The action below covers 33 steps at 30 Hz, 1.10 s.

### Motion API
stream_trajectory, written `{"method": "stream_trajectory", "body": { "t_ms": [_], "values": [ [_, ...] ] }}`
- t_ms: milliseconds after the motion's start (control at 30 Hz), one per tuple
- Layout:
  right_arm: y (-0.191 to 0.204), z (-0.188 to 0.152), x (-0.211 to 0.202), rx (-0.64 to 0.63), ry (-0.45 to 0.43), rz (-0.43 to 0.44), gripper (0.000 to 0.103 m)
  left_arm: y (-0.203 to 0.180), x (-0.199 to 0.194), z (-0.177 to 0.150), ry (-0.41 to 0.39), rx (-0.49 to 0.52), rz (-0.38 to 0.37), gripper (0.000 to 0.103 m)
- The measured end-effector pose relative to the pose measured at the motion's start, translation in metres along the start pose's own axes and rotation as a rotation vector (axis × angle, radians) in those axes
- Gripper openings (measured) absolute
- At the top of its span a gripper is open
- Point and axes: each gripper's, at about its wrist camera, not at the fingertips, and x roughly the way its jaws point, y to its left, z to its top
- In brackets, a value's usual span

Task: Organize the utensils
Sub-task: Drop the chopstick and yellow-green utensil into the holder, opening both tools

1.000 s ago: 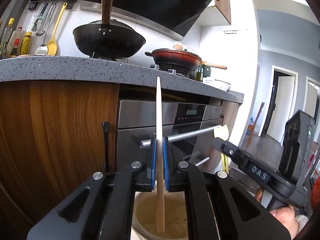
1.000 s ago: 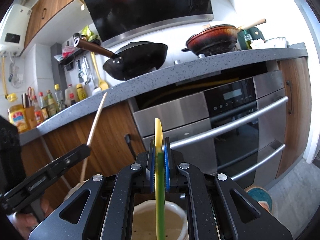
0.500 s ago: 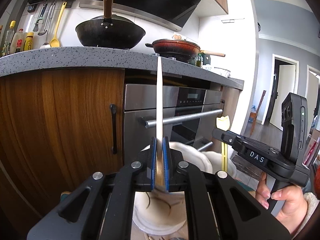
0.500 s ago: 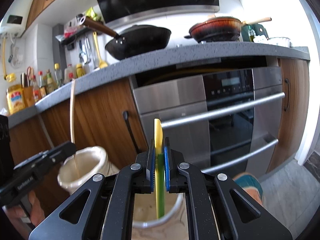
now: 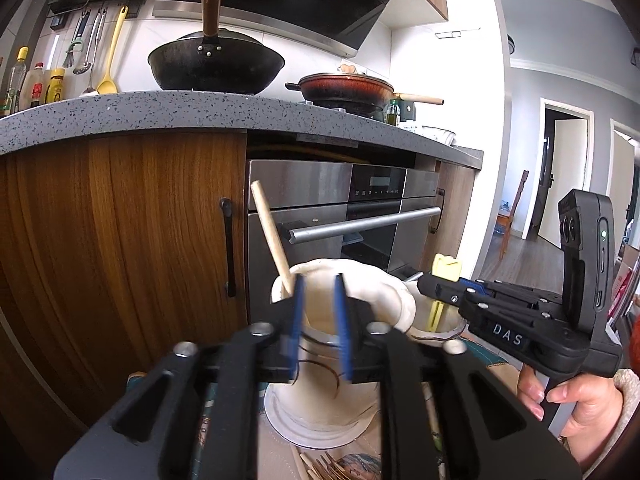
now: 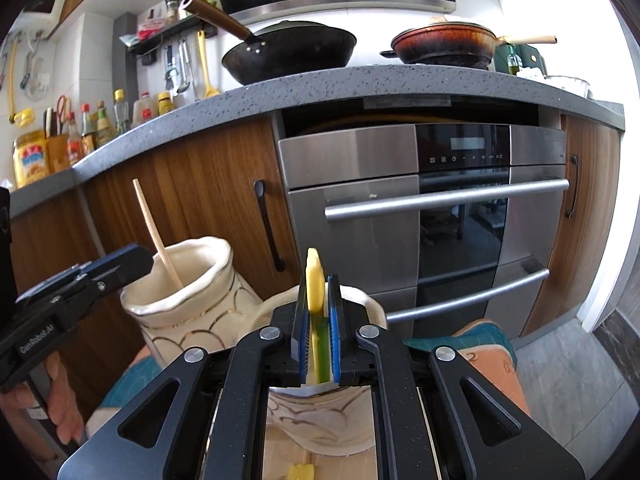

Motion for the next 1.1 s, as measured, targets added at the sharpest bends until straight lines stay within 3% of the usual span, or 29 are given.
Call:
{"method": "stream_trajectory", "body": {
  "t_ms": [33,133,200,333,367,400,500,767,1100],
  "values": [
    [0.0,0.0,-0.001,0.002,-0.002,0.001,0.026,0.0,-0.002,0.0,-0.005,0.0,0.002,0.025],
    [0.001,0.001,-0.008,0.004,-0.018,0.002,0.036,-0.001,-0.007,0.002,-0.025,0.003,0.007,0.033],
    [0.002,0.001,-0.015,0.003,-0.035,-0.008,0.048,-0.001,-0.012,0.003,-0.042,0.005,0.013,0.051],
    [0.0,-0.002,-0.036,0.01,-0.07,-0.028,0.071,0.0,-0.026,0.004,-0.079,-0.007,0.028,0.072],
    [-0.002,-0.004,-0.043,0.02,-0.08,-0.029,0.078,0.0,-0.03,0.003,-0.087,-0.011,0.035,0.083],
    [-0.004,-0.007,-0.05,0.029,-0.09,-0.027,0.079,0.001,-0.034,0.002,-0.096,-0.015,0.043,0.089],
    [-0.008,-0.014,-0.069,0.049,-0.112,-0.033,0.092,0.001,-0.046,-0.001,-0.111,-0.026,0.053,0.097],
    [-0.02,-0.039,-0.106,0.111,-0.14,-0.082,0.098,0.003,-0.073,-0.027,-0.073,-0.053,0.102,0.097],
    [-0.019,-0.062,-0.117,0.108,-0.097,-0.145,0.098,0.006,-0.101,-0.052,0.002,-0.061,0.177,0.097]
  ]
}}
